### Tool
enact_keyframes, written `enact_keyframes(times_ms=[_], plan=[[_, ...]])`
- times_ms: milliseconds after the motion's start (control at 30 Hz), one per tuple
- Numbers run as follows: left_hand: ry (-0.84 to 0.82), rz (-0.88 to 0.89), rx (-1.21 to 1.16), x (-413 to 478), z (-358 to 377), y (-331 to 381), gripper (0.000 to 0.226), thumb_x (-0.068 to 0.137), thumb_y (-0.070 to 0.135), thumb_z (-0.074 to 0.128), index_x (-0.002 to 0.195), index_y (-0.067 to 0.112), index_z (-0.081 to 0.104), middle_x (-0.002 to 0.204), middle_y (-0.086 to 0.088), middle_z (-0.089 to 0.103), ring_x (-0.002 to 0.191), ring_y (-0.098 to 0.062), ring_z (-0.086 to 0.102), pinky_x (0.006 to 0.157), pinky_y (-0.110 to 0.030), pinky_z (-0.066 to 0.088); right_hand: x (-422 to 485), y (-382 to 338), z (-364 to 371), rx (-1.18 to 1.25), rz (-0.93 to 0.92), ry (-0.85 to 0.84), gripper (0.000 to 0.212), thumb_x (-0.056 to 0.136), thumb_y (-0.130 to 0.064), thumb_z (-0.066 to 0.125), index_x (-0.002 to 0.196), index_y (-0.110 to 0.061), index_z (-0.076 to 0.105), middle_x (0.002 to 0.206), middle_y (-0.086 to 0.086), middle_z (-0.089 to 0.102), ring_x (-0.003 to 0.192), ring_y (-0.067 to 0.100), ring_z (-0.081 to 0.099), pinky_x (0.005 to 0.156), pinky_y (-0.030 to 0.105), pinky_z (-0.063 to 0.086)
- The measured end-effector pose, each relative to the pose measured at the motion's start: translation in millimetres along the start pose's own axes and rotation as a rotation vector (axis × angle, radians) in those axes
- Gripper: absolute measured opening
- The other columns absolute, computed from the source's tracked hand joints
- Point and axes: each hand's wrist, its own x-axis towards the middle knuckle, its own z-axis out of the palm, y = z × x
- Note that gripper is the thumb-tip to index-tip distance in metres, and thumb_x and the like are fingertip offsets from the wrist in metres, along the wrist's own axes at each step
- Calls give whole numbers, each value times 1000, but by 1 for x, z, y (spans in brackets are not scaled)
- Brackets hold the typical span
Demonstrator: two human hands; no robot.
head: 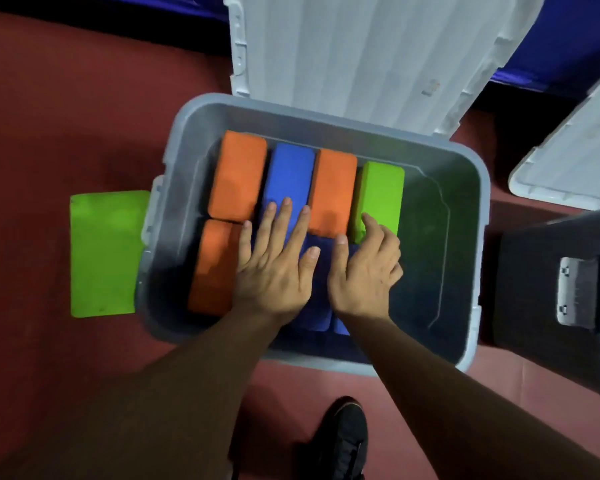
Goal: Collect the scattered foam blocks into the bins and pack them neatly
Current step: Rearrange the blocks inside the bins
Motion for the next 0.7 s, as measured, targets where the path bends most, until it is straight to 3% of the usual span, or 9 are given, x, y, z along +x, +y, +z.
enact_keyframes(times_ms=[200, 333, 433, 567, 700], plan=[[110, -145, 42, 8, -62, -106, 59, 105, 48, 25, 153, 18, 43, 160, -9, 39, 148, -27, 35, 116, -51, 29, -14, -121, 38, 170, -228, -129, 56, 100, -47, 39, 140, -10, 48, 135, 11, 49, 128, 29, 45, 106, 48, 34], [224, -209, 114, -13, -84, -191, 51, 106, 38, 40, 149, 13, 49, 154, -13, 47, 137, -33, 49, 105, -53, 41, -41, -204, 84, 356, -386, -221, 42, 101, -28, 50, 134, -2, 50, 129, 14, 51, 123, 28, 48, 111, 42, 37], [172, -360, 155, -37, -96, -246, 53, 105, 44, 36, 146, 15, 52, 149, -14, 51, 131, -36, 53, 103, -51, 43, -69, -253, 123, 422, -432, -325, 38, 102, -21, 51, 133, 0, 49, 126, 15, 51, 122, 27, 47, 111, 36, 35], [1, -576, 96, -60, -94, -299, 66, 102, 56, 20, 150, 19, 46, 150, -12, 49, 135, -34, 48, 107, -50, 38, -104, -283, 180, 416, -263, -507, 59, 101, -31, 46, 149, 3, 36, 148, 22, 40, 141, 29, 34, 118, 27, 21], [-140, -685, 9, -77, -68, -326, 72, 97, 62, 15, 157, 26, 32, 158, -11, 40, 143, -33, 39, 110, -48, 34, -112, -272, 220, 297, 74, -554, 70, 105, -36, 47, 161, -7, 16, 165, 24, 16, 152, 35, 15, 121, 36, 12]])
